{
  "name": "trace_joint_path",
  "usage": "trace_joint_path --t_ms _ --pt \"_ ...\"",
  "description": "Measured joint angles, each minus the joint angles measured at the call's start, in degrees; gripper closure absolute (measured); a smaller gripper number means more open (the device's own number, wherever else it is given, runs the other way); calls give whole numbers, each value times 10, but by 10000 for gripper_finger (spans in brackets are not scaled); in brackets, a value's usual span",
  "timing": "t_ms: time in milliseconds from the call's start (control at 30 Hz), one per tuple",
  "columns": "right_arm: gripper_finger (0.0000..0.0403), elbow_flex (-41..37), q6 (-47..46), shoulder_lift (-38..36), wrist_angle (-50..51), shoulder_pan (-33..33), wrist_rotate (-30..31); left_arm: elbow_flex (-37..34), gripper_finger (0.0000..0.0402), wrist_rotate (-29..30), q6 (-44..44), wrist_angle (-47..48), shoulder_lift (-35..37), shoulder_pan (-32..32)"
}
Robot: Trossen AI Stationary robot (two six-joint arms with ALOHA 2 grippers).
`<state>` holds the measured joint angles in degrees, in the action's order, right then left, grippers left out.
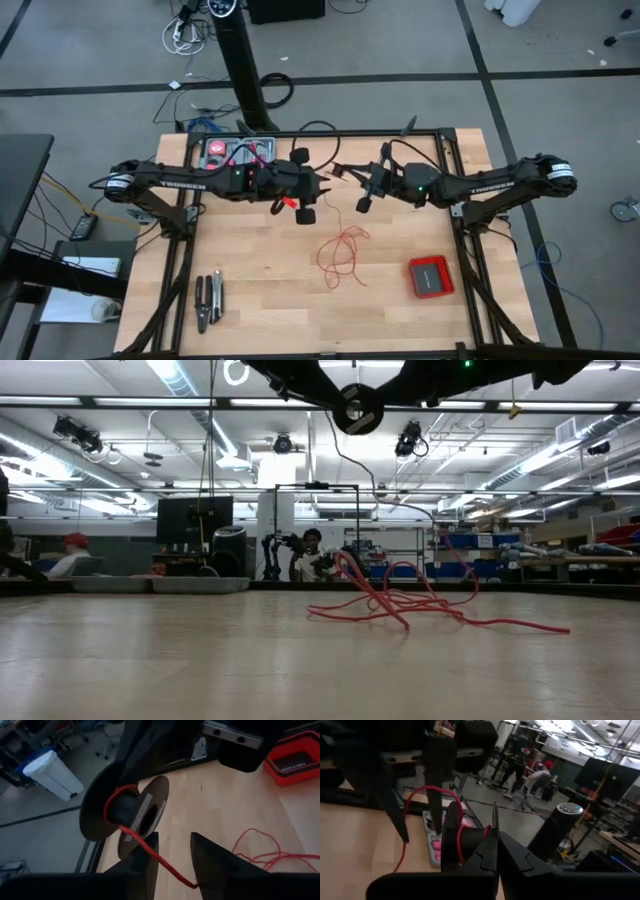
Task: Coil cords
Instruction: Coil the red wire onto the spool
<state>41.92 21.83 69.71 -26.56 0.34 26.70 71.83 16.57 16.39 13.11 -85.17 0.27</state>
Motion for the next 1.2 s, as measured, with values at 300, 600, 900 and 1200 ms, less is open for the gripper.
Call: trace_joint_path --t_ms 300,600,900,1200 --pt "402 0 18 5 9 0 11 12 311 23 20 49 2 -16" --pt "402 0 11 5 -3 -8 32 29 311 22 56 -9 1 -40" --pt "402 0 22 5 -21 1 33 29 311 18 103 -78 -39 -42" --pt "402 0 22 5 -30 2 35 29 311 17 150 -109 -68 -41"
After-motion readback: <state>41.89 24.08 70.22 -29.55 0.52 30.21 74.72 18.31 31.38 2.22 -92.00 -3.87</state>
